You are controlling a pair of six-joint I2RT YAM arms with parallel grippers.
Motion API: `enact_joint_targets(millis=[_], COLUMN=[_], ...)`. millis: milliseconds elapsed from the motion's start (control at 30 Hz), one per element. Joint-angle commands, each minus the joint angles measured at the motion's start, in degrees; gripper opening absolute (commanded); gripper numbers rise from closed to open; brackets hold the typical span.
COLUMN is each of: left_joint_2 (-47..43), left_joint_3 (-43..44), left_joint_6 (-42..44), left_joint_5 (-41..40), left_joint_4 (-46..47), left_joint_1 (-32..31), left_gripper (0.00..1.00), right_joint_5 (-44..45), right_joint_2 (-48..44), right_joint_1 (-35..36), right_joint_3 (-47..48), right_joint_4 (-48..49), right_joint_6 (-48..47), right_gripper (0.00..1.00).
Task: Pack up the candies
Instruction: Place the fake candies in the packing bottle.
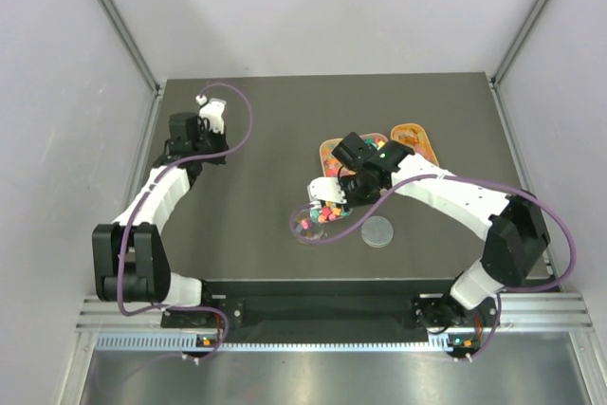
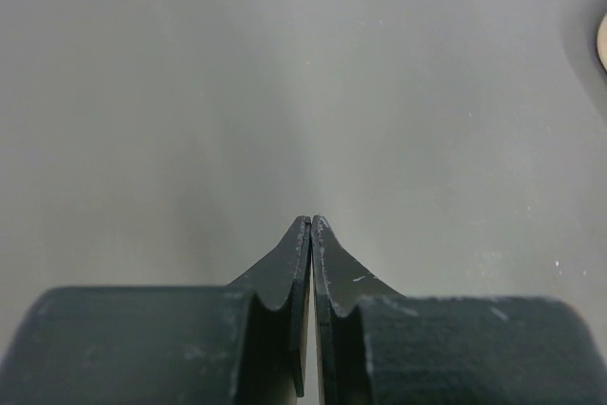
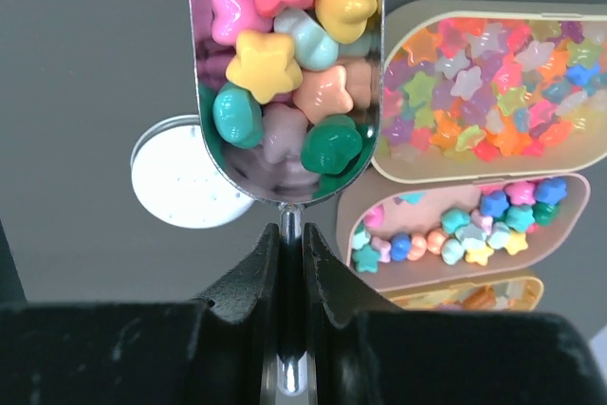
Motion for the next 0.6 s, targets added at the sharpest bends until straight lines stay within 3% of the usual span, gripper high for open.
enact_joint_targets(millis=[0, 567], left_joint_2=[-2.99, -3.34], left_joint_3=[-2.42, -5.76], left_joint_6=[-0.69, -3.68], left_joint_5=[1.61, 4.16], left_joint_4=[5.21, 10.23], left_joint_1=[0.34, 4.47], left_gripper=[0.07, 0.07], right_joint_5=[3.55, 13.12], right_joint_2=[0.14, 4.35], right_joint_1=[2.51, 6.03], right_joint_3=[3.13, 9.02], right_joint_4=[-2.57, -8.99], right_joint_6=[-2.24, -4.18], right_gripper=[0.00, 0.00])
